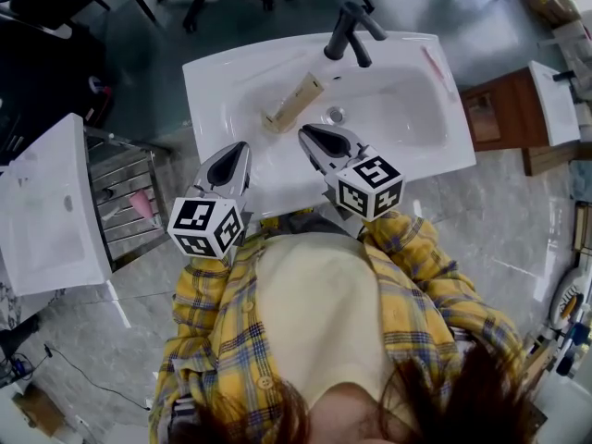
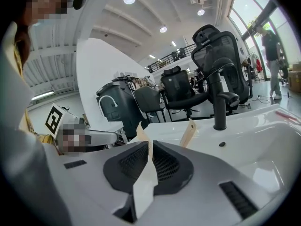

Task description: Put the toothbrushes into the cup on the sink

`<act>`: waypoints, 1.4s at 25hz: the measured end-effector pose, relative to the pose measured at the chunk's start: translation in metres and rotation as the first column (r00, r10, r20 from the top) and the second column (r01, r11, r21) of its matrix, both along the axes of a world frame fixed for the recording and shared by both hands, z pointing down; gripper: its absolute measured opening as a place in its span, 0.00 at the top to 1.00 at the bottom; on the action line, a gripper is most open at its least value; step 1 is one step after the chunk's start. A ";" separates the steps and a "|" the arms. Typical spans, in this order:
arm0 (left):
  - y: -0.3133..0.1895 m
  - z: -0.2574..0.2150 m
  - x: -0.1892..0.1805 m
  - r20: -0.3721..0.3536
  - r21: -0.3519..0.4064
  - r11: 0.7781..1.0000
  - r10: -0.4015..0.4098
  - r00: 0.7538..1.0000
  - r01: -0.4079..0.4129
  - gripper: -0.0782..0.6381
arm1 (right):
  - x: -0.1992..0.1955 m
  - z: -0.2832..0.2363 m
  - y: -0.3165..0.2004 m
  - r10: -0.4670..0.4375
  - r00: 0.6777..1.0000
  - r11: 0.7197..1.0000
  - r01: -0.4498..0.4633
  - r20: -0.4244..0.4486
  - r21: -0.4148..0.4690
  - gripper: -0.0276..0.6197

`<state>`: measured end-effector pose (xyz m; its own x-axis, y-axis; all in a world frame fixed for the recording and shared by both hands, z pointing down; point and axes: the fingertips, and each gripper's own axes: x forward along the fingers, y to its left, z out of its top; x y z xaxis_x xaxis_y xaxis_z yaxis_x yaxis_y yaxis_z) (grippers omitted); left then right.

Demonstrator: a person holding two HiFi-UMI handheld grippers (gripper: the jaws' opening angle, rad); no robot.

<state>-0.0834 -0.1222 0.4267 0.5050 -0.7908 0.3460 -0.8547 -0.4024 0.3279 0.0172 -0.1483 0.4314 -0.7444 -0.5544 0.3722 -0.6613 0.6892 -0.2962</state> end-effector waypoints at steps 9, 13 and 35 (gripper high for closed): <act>0.002 0.001 0.002 -0.014 -0.007 1.000 -0.008 1.000 0.008 0.88 | 0.007 0.005 0.001 0.054 0.998 0.997 -0.055 -0.023 -0.046 0.93; 0.003 0.002 0.002 -0.016 -0.012 1.000 -0.011 1.000 0.011 0.88 | 0.006 0.005 0.003 0.059 0.998 0.997 -0.060 -0.034 -0.053 0.94; 0.000 0.006 0.004 -0.022 -0.044 0.999 -0.006 1.000 0.005 0.88 | 0.007 0.009 0.001 0.083 0.995 0.994 -0.087 -0.057 -0.071 0.94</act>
<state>-0.0794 -0.1227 0.4326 0.5083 -0.7779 0.3694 -0.8494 -0.3820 0.3642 0.0238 -0.1475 0.4402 -0.6736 -0.5845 0.4524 -0.7328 0.6077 -0.3060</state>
